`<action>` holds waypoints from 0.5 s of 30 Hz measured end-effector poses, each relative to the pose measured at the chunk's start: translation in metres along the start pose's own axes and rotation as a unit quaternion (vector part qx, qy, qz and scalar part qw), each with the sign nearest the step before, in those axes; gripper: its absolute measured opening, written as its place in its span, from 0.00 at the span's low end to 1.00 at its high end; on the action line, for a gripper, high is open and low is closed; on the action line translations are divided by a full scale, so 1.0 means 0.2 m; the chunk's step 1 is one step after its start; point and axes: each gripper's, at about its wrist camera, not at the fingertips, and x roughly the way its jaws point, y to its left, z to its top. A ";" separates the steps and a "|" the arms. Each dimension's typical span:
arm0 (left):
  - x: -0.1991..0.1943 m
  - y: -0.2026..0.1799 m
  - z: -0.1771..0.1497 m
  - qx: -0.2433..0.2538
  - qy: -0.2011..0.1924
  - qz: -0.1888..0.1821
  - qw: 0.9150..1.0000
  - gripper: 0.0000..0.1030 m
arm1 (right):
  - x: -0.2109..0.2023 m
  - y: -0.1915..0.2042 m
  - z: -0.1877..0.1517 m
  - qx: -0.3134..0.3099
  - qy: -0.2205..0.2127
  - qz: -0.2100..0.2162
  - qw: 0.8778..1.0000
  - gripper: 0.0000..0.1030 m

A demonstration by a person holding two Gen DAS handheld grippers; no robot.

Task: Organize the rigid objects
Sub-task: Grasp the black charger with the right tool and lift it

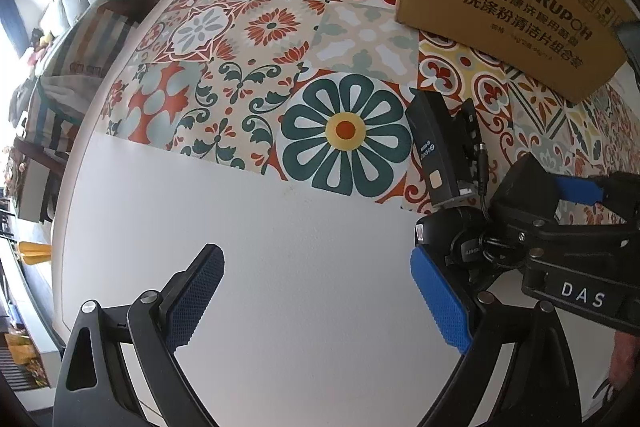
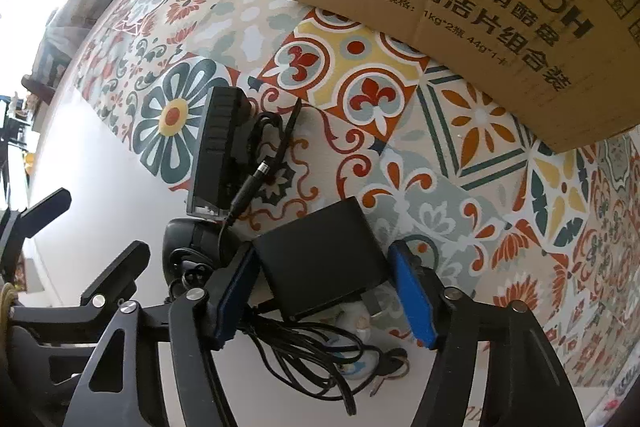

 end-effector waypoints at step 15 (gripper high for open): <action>-0.16 -0.01 -0.01 0.010 -0.033 -0.016 0.999 0.93 | -0.20 -0.07 -0.19 0.071 -0.048 0.012 0.996 0.60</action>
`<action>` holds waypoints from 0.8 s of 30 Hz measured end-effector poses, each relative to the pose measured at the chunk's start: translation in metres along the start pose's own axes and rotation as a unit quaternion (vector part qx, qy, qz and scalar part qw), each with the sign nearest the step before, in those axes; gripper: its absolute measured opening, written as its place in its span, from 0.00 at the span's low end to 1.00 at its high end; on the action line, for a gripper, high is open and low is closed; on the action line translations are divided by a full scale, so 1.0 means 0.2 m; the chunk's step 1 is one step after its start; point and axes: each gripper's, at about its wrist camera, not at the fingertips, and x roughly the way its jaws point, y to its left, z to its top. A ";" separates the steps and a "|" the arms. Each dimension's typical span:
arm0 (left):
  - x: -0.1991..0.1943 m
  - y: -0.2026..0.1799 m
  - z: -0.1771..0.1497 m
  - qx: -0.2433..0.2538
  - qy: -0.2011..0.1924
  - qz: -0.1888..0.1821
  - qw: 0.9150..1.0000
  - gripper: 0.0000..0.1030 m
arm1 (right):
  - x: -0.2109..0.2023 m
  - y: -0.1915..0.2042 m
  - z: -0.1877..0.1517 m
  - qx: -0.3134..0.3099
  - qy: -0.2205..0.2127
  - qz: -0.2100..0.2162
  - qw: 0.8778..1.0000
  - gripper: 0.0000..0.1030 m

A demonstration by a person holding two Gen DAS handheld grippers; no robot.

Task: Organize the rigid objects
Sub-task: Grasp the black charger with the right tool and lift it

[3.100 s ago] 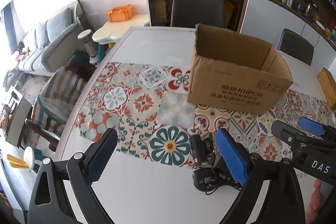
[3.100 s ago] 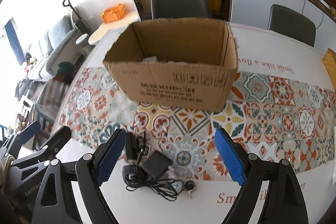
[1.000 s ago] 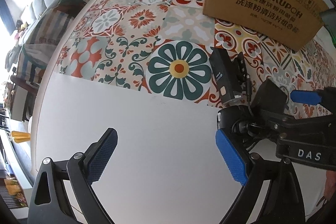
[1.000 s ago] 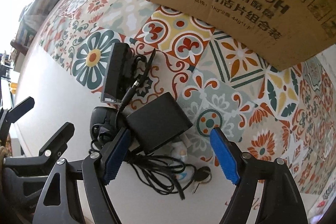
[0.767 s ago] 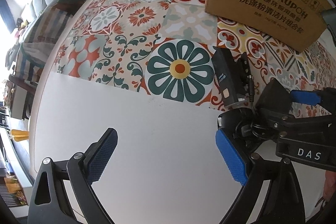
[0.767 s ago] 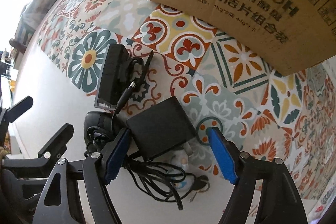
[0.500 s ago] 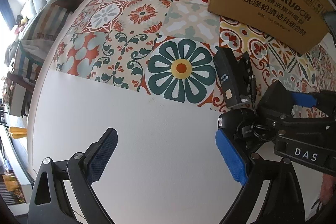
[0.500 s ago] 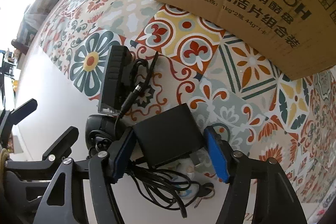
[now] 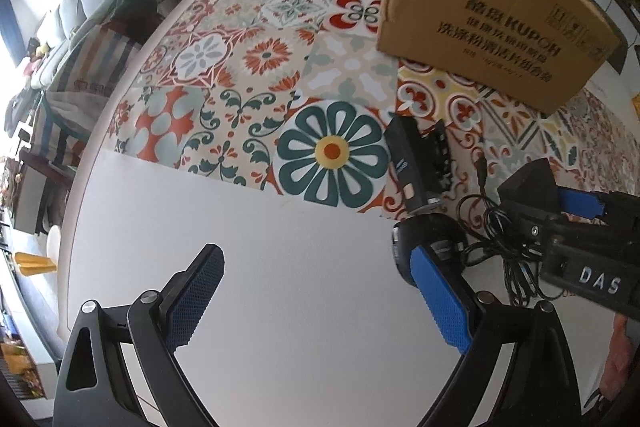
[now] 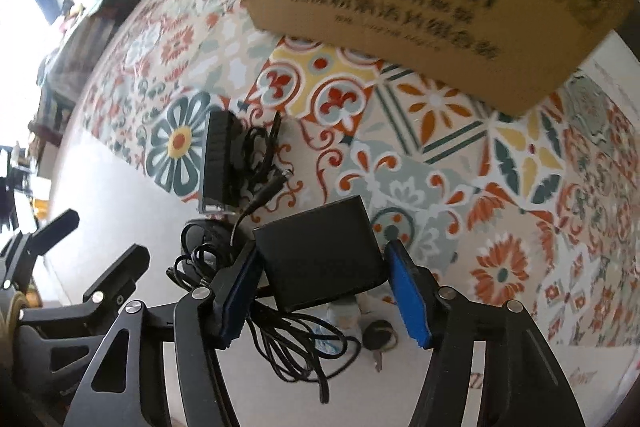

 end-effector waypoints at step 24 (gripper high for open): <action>-0.06 -0.12 -0.03 0.049 -0.027 -0.052 0.997 0.93 | -0.33 -0.19 -0.10 0.088 -0.076 -0.002 0.993 0.56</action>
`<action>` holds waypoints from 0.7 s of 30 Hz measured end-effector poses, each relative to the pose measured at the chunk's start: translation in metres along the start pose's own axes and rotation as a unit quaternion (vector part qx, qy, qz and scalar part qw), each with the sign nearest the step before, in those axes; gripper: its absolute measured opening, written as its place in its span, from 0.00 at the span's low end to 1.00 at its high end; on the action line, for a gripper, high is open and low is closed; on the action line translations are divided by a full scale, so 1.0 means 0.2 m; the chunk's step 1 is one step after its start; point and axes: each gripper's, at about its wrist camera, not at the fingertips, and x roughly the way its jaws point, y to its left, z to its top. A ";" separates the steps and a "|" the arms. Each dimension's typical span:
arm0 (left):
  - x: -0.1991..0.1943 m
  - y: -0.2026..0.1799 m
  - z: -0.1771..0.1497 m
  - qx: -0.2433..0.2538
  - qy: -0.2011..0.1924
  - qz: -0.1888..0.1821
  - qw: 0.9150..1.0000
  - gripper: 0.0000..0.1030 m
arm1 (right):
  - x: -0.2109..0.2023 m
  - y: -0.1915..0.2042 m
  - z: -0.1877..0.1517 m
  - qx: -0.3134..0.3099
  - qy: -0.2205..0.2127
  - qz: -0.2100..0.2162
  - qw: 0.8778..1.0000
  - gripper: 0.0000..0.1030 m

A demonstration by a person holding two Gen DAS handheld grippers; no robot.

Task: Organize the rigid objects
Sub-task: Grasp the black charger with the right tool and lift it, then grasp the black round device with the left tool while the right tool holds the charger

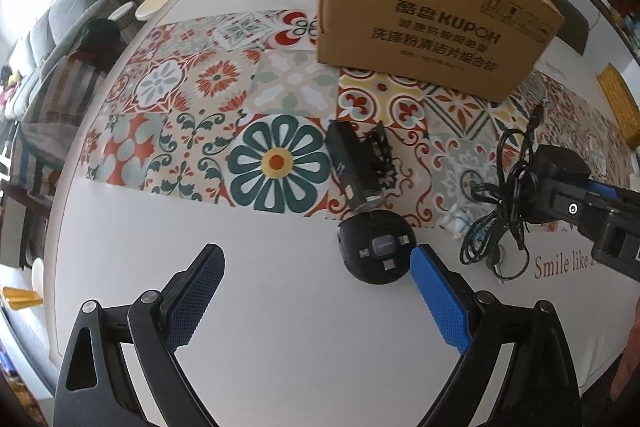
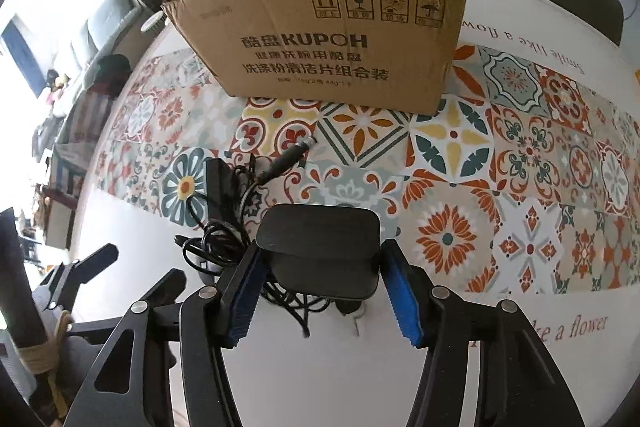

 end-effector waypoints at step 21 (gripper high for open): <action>0.20 -0.20 -0.05 0.105 0.012 -0.021 0.994 0.79 | 0.00 -0.16 -0.21 0.079 0.024 0.000 0.997 0.56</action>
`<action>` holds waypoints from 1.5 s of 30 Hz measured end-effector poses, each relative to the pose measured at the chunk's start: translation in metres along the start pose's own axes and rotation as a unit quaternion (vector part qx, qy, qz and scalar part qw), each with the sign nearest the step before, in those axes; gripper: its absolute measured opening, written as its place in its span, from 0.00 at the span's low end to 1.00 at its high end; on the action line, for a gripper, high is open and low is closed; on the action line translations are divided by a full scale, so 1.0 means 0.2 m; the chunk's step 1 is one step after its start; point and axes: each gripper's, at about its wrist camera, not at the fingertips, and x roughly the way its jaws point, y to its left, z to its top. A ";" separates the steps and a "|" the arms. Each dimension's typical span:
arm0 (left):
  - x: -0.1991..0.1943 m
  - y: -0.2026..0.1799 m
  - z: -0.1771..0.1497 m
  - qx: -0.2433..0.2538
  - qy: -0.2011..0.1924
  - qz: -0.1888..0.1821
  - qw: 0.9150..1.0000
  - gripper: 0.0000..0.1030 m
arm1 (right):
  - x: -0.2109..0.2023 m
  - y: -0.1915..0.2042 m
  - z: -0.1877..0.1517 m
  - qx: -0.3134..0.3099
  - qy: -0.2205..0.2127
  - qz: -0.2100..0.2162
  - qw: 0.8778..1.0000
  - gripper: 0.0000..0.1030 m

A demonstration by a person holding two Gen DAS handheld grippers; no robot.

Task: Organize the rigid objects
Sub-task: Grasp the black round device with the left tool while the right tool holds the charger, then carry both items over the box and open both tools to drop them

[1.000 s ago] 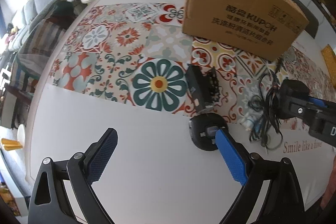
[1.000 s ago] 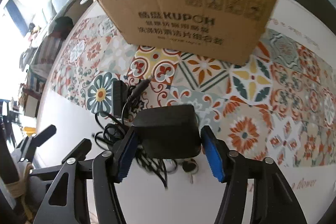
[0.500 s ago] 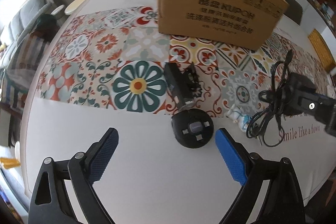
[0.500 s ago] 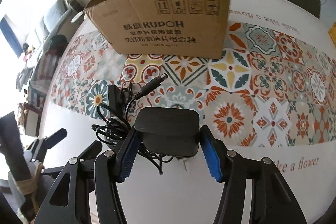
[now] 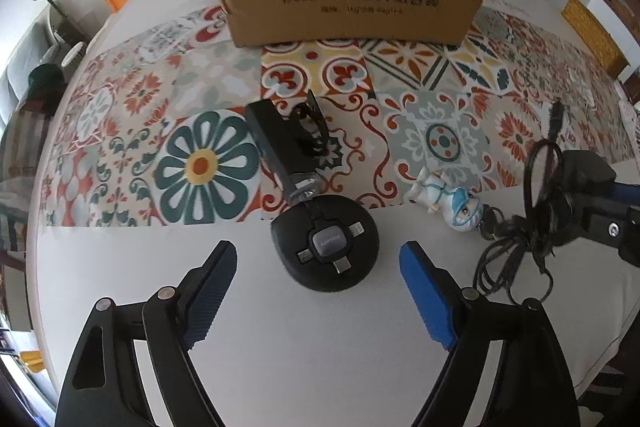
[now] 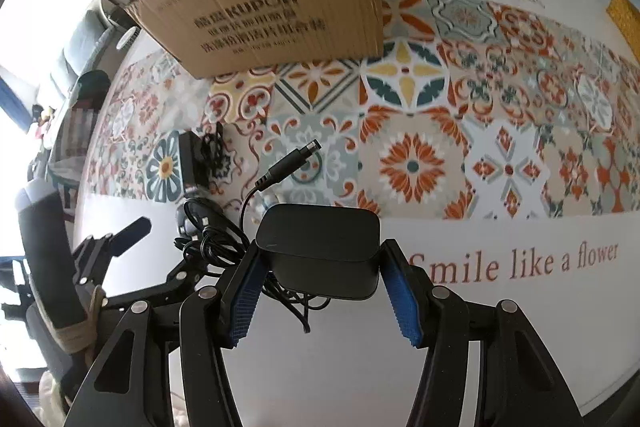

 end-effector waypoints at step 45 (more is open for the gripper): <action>-0.45 0.03 0.05 -0.027 -0.110 -0.043 0.993 0.57 | -0.18 0.01 -0.05 0.009 -0.045 0.030 0.999 0.56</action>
